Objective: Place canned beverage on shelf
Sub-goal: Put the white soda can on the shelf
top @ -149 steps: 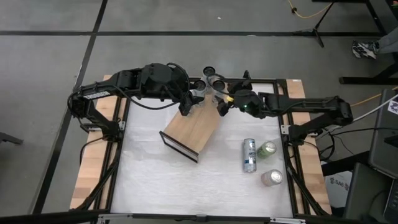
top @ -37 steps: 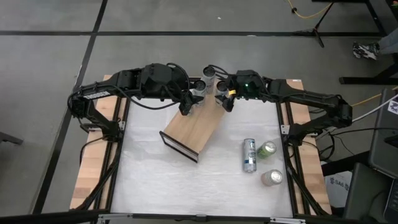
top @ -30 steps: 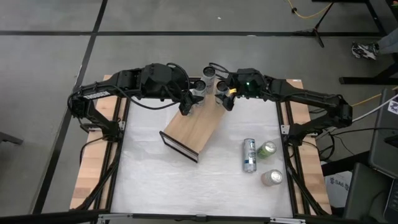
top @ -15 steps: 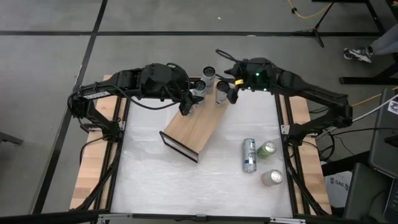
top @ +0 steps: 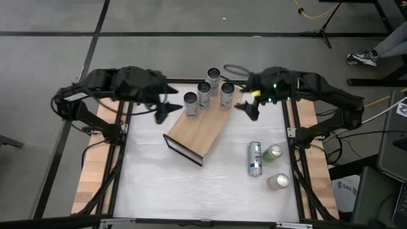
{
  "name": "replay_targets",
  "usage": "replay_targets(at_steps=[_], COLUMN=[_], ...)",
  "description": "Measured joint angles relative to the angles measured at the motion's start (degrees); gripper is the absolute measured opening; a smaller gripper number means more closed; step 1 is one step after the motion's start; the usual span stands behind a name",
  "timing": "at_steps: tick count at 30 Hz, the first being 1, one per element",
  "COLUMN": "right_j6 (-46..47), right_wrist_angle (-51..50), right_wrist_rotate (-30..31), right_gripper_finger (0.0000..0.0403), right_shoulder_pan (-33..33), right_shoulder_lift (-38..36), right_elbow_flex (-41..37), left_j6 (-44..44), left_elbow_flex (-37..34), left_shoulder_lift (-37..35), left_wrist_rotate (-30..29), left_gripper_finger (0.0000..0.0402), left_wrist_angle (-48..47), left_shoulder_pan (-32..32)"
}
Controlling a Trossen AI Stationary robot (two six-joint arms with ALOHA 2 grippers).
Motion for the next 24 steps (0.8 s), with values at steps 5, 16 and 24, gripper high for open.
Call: replay_targets(at_steps=[5, 16, 24], right_j6=[7.14, 33.09, 41.72], right_wrist_angle=[-2.83, -17.0, -22.06], right_wrist_rotate=[-0.02, 5.16, 4.31], right_gripper_finger=[0.0353, 0.0353, 0.0353], right_shoulder_pan=[6.73, 18.96, 19.95], right_shoulder_lift=[0.25, 1.07, 1.14], right_elbow_flex=[-0.02, -0.85, -9.28], left_j6=[-0.09, -3.25, -6.46], left_elbow_flex=[-6.08, -29.17, -37.62], left_shoulder_lift=[-5.1, -14.69, -15.7], left_wrist_rotate=[-3.71, -4.86, -5.01], left_gripper_finger=[0.0299, 0.0299, 0.0299], left_wrist_angle=[-1.97, 10.71, 17.86], left_shoulder_pan=[-4.16, -11.73, -14.65])
